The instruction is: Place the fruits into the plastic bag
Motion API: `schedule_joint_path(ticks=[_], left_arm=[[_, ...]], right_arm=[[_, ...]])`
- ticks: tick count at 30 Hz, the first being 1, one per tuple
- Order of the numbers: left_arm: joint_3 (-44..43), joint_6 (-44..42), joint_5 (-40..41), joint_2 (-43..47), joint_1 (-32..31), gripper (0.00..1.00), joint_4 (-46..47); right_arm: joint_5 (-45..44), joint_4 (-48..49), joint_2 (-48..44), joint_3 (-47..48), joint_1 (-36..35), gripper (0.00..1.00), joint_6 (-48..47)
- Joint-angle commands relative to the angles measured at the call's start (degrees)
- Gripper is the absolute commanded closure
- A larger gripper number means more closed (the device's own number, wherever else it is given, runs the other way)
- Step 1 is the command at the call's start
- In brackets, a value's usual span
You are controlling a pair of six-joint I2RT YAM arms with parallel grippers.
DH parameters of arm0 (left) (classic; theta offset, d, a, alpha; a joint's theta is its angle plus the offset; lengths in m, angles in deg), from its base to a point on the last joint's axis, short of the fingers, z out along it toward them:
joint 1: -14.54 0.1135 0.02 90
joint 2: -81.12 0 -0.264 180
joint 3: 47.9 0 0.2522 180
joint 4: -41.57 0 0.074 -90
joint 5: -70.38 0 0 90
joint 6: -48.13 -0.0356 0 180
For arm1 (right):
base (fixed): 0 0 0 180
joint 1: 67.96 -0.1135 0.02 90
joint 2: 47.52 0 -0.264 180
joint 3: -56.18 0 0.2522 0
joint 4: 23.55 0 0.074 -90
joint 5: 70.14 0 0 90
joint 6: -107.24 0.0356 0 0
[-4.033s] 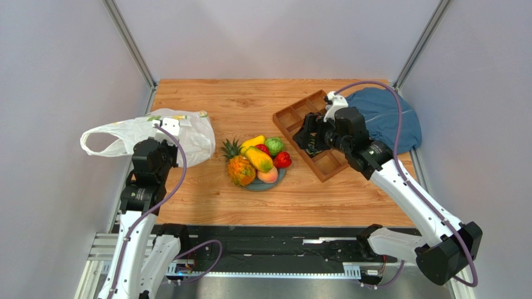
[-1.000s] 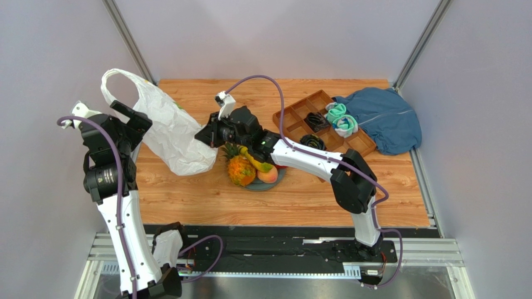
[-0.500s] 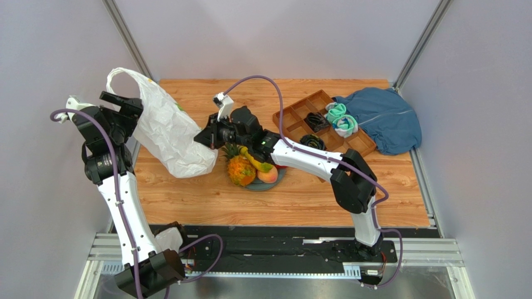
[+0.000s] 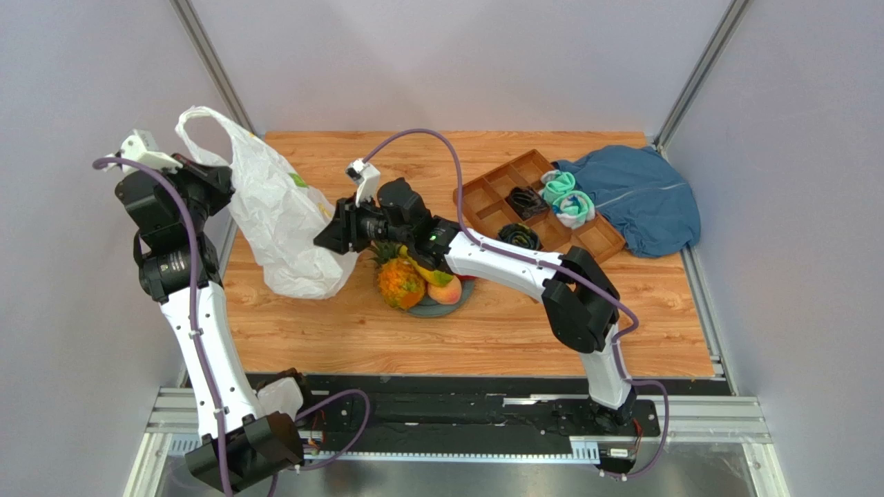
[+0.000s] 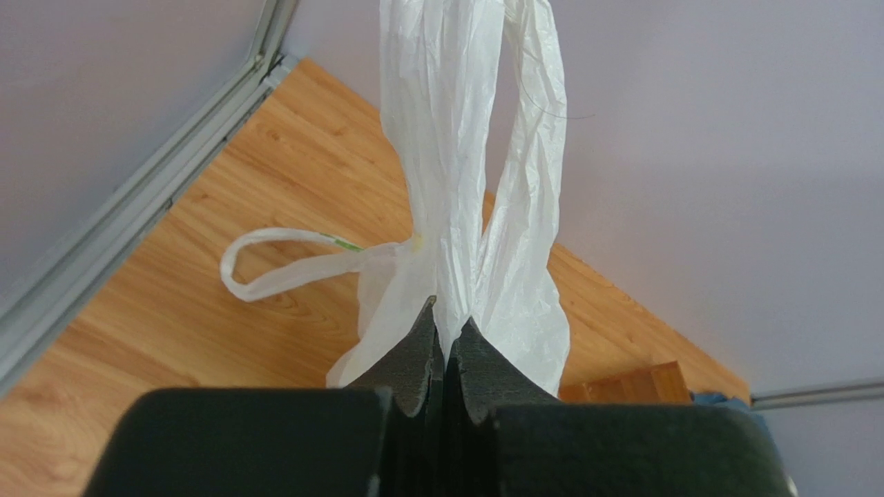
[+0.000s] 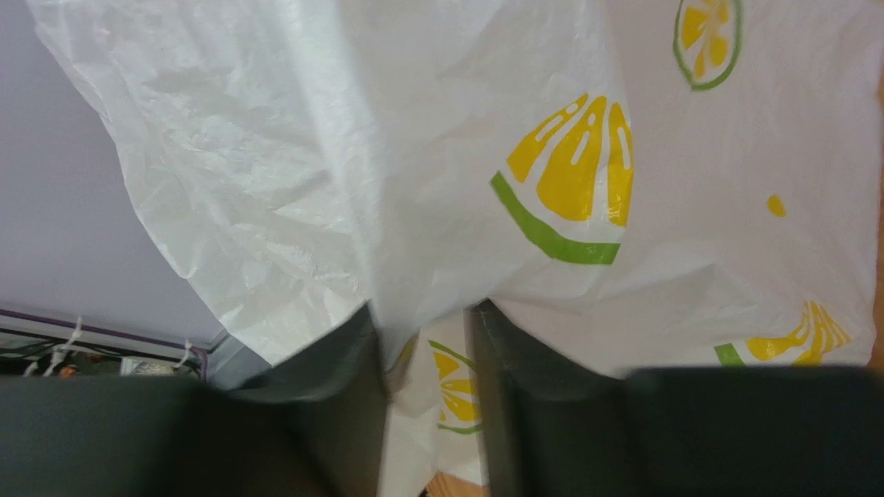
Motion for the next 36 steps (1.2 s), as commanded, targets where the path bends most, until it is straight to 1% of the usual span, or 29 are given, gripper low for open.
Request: schedule_joint_path(ticks=[1, 2, 4, 5, 6, 8, 11, 12, 14, 17, 18, 19, 21, 25, 28, 30, 36], left_arm=[[-4.4, -19.9, -6.6, 3.8, -4.5, 1.00, 2.3], [-4.2, -24.8, -6.6, 4.7, -6.9, 1.00, 0.2], [-2.6, -28.2, -5.8, 7.5, -8.8, 1.00, -1.7], [-1.9, -30.8, -5.2, 8.6, -10.6, 1.00, -3.6], [-1.3, -31.9, -3.9, 9.7, -11.4, 1.00, -4.5], [1.1, -33.8, -2.2, 13.0, -13.0, 1.00, -6.8], [4.6, -35.1, 0.3, 16.6, -13.9, 1.00, -8.7], [5.5, -35.2, 0.6, 17.4, -14.1, 1.00, -9.2], [7.9, -35.1, 1.1, 19.8, -14.6, 1.00, -10.1], [11.0, -34.6, 0.6, 23.1, -15.4, 1.00, -11.1], [11.7, -34.4, 0.3, 24.6, -15.6, 1.00, -11.5], [12.9, -34.3, 0.1, 25.4, -15.8, 1.00, -11.9], [13.8, -33.1, 0.0, 28.0, -16.2, 1.00, -13.5], [16.0, -31.0, -2.0, 32.7, -16.4, 1.00, -16.0], [16.1, -29.4, -5.2, 35.9, -16.6, 1.00, -18.6], [15.7, -28.6, -5.2, 37.7, -16.6, 1.00, -19.0], [13.1, -28.2, -6.2, 36.7, -16.5, 1.00, -21.1]], right_arm=[[2.5, -3.2, 1.1, 3.2, -0.8, 0.36, -2.8], [2.6, -4.5, 0.8, 4.6, -0.8, 0.26, -3.5], [3.3, -8.4, 0.5, 6.0, -0.9, 0.15, -5.5], [3.6, -9.4, 0.2, 6.6, -0.8, 0.14, -5.6], [4.1, -13.0, -0.5, 7.7, -0.7, 0.13, -5.7], [5.1, -15.5, -1.8, 7.9, -0.8, 0.12, -5.8], [5.9, -16.9, -7.4, 4.4, -0.7, 0.12, -6.1], [5.8, -17.2, -10.7, 3.3, -0.7, 0.12, -6.3], [4.3, -18.8, -14.3, -0.2, -0.6, 0.12, -7.7], [-0.9, -21.4, -20.6, -4.8, -0.3, 0.12, -7.5], [-4.9, -21.9, -22.2, -5.8, 0.0, 0.12, -6.7], [-6.7, -22.4, -24.5, -7.1, 0.4, 0.12, -5.8], [-10.7, -23.8, -26.0, -7.3, 1.7, 0.12, -2.8], [-12.6, -27.1, -24.6, -3.0, 2.5, 0.12, -0.1], [-10.7, -29.9, -20.9, 1.7, 2.5, 0.13, 2.3], [-9.2, -31.0, -18.2, 4.5, 2.5, 0.13, 4.2], [-2.8, -35.4, -10.0, 13.5, 2.5, 0.15, 7.5]])
